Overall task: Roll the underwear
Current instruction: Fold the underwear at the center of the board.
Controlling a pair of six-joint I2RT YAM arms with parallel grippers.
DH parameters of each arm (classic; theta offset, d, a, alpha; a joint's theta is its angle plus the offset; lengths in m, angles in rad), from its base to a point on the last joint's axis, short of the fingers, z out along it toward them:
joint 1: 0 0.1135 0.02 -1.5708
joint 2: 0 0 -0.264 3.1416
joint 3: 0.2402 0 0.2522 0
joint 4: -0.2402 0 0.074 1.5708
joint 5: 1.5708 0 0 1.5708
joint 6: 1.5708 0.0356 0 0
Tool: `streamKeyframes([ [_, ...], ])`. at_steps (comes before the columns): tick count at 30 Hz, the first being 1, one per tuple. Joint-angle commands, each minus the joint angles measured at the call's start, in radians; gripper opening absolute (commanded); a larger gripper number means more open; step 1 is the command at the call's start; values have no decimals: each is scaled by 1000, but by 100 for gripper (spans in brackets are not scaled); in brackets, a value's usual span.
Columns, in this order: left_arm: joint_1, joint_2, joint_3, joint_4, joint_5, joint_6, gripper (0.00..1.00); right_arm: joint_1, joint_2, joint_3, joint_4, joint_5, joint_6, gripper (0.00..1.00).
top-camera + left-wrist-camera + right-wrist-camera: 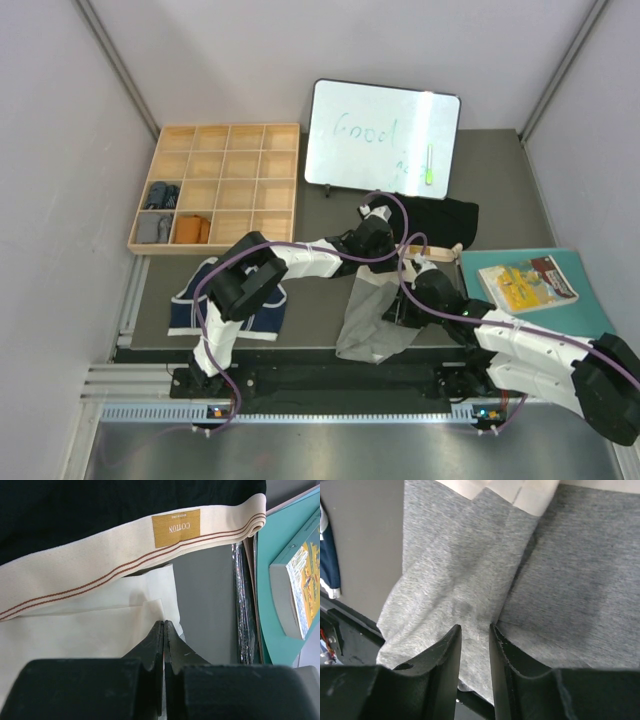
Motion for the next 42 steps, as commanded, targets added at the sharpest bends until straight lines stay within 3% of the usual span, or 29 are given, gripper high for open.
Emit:
streamKeyframes([
  [1, -1, 3, 13, 42, 10, 17, 0, 23, -17, 46, -38, 31, 8, 29],
  [7, -1, -3, 13, 38, 5, 22, 0, 31, -51, 38, -77, 53, 31, 29],
  [20, -1, -2, 18, 36, 3, 22, 0, 35, 15, 38, 14, 48, 22, 29],
  [23, -1, -2, 18, 36, 5, 20, 0, 36, 29, 41, 6, 60, 22, 26],
  [30, -1, -5, 19, 28, 0, 29, 0, 36, 52, 52, -20, 71, 25, 0],
  [42, -14, -23, 41, -16, -58, 66, 0, 36, -150, 123, -305, 134, 19, 0],
])
